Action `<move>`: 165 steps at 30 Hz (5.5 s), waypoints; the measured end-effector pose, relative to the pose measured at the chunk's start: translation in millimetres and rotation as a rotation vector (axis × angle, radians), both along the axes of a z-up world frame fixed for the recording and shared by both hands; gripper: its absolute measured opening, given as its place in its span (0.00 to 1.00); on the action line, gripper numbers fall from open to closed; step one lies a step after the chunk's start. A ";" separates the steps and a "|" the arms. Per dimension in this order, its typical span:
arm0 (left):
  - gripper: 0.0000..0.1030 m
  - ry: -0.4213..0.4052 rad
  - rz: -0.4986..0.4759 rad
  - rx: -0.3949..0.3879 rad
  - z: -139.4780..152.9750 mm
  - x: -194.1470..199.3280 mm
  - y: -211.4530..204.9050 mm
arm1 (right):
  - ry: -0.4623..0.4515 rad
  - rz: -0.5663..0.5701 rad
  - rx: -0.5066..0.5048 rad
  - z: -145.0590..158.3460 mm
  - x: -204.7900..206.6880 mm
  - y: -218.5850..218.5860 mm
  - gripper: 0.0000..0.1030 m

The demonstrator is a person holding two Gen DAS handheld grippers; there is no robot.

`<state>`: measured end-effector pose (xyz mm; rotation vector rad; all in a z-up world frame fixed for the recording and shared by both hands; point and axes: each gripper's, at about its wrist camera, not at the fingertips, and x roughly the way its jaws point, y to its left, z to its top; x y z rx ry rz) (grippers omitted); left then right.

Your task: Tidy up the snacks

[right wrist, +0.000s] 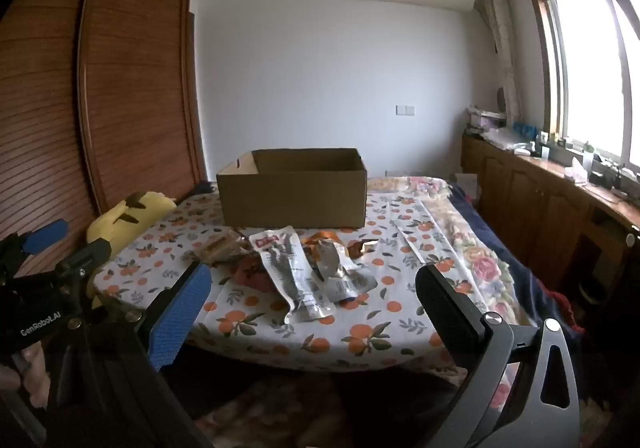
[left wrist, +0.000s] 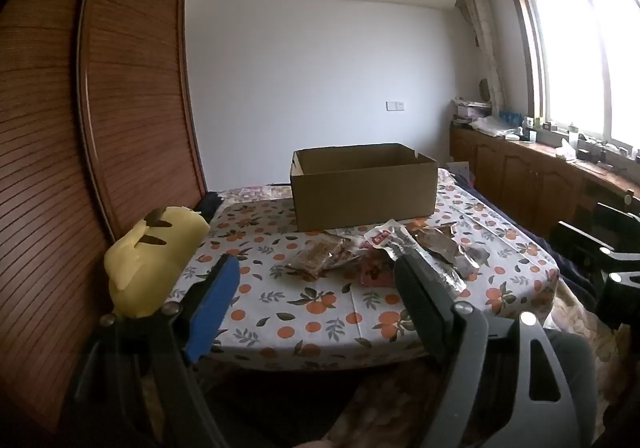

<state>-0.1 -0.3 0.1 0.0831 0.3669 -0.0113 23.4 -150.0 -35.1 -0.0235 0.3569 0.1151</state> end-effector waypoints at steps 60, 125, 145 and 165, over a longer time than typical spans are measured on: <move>0.78 -0.035 0.015 -0.010 10.6 -6.1 7.8 | 0.013 -0.002 0.012 -1.7 2.5 -4.5 1.00; 0.78 0.347 -0.245 -0.115 -77.1 162.6 -30.1 | 0.185 0.099 -0.061 -64.9 137.2 -36.3 1.00; 0.76 0.493 -0.293 -0.236 -101.9 239.8 -80.7 | 0.378 0.309 0.007 -91.2 220.3 -46.5 0.88; 0.59 0.515 -0.384 -0.252 -105.2 240.1 -96.8 | 0.479 0.377 0.063 -120.6 243.6 -50.4 0.58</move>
